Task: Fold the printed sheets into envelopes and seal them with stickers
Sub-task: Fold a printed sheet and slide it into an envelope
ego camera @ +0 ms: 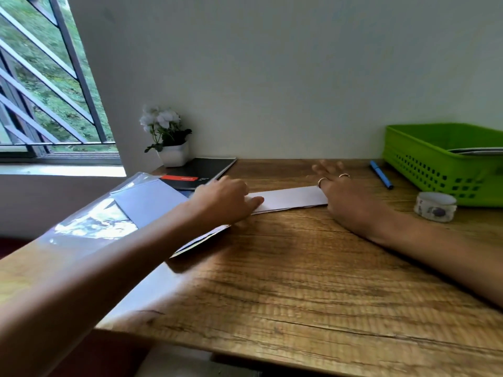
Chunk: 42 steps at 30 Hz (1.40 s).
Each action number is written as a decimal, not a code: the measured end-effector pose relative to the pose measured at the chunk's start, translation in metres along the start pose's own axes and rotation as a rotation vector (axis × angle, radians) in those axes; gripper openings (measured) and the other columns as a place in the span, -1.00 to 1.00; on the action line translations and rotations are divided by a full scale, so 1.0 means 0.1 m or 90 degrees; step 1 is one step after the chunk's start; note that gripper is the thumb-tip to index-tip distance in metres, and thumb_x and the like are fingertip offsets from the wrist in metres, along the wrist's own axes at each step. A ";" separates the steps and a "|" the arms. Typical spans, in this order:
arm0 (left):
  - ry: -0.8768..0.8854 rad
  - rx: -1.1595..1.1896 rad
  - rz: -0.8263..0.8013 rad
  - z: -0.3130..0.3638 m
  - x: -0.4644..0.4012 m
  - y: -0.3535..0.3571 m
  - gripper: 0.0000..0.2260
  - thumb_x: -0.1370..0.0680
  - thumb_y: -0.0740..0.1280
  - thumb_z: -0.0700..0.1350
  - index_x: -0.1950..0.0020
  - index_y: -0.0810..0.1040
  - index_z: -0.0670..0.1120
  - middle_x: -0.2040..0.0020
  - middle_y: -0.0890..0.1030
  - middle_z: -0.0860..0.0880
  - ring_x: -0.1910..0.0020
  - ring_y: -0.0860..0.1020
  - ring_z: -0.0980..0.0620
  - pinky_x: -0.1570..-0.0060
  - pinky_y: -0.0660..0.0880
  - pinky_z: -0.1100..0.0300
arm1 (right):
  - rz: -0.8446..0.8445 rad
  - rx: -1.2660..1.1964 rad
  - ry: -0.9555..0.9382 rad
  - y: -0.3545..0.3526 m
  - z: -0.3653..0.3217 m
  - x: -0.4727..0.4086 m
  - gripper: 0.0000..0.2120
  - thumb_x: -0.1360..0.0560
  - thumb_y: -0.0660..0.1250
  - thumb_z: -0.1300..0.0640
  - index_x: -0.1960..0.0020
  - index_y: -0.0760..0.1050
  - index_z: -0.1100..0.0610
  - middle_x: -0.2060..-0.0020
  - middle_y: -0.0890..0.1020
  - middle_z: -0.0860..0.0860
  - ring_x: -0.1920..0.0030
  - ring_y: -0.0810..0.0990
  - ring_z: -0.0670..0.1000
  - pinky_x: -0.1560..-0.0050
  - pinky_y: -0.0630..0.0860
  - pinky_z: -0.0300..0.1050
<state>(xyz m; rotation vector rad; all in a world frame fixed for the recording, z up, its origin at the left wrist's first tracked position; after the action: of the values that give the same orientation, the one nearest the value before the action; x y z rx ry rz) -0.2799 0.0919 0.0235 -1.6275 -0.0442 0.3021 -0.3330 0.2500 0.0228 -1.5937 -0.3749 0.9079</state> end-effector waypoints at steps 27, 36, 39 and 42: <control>-0.195 0.320 0.450 -1.57 0.54 -0.50 -0.69 -0.56 0.20 0.04 -0.09 0.62 -0.11 -0.07 0.65 -0.16 -0.10 0.58 -0.15 -0.09 0.51 -0.02 | 0.023 -0.266 -0.265 -0.09 -1.85 -0.12 -0.78 -0.54 0.23 0.07 -0.14 0.55 -0.08 -0.02 0.66 0.00 0.01 0.62 0.04 0.02 0.56 0.06; -0.105 0.309 0.735 -1.49 0.94 -1.11 -0.64 -0.64 0.04 0.00 -0.05 0.58 -0.14 0.03 0.64 -0.17 0.09 0.57 -0.12 0.18 0.27 0.24 | 0.176 -0.547 -0.055 -0.47 -1.31 -0.35 -0.85 -0.57 0.22 0.23 -0.01 0.56 0.15 0.13 0.64 0.03 0.21 0.61 -0.06 0.18 0.60 -0.12; -0.037 0.309 0.769 -1.33 0.97 -1.24 -0.66 -0.64 0.04 -0.02 -0.10 0.55 -0.15 -0.03 0.62 -0.13 -0.02 0.55 -0.09 -0.03 0.40 0.14 | 0.202 -0.613 0.025 -0.50 -1.06 -0.44 -0.85 -0.58 0.22 0.18 -0.07 0.54 0.15 0.01 0.63 0.08 0.07 0.65 0.08 0.05 0.63 0.05; -0.001 0.292 0.792 -1.14 0.99 -1.32 -0.72 -0.63 0.07 -0.04 -0.05 0.51 -0.16 0.00 0.58 -0.13 -0.02 0.52 -0.13 -0.04 0.44 -0.02 | 0.231 -0.638 0.083 -0.58 -0.83 -0.48 -0.86 -0.58 0.23 0.13 -0.07 0.54 0.12 0.09 0.60 0.05 0.10 0.67 0.11 0.01 0.61 0.11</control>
<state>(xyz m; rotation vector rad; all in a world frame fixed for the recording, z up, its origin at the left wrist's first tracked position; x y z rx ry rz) -0.1395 0.0131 0.1430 -1.0112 0.9951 1.1573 -0.2897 0.1741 0.0931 -2.6937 -0.4951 0.9289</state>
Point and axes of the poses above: each hand's wrist, its own x-axis away from the middle knuckle, its own y-axis out of the palm, z = x × y, the point moved 10 cm from there along -x, towards the middle knuckle
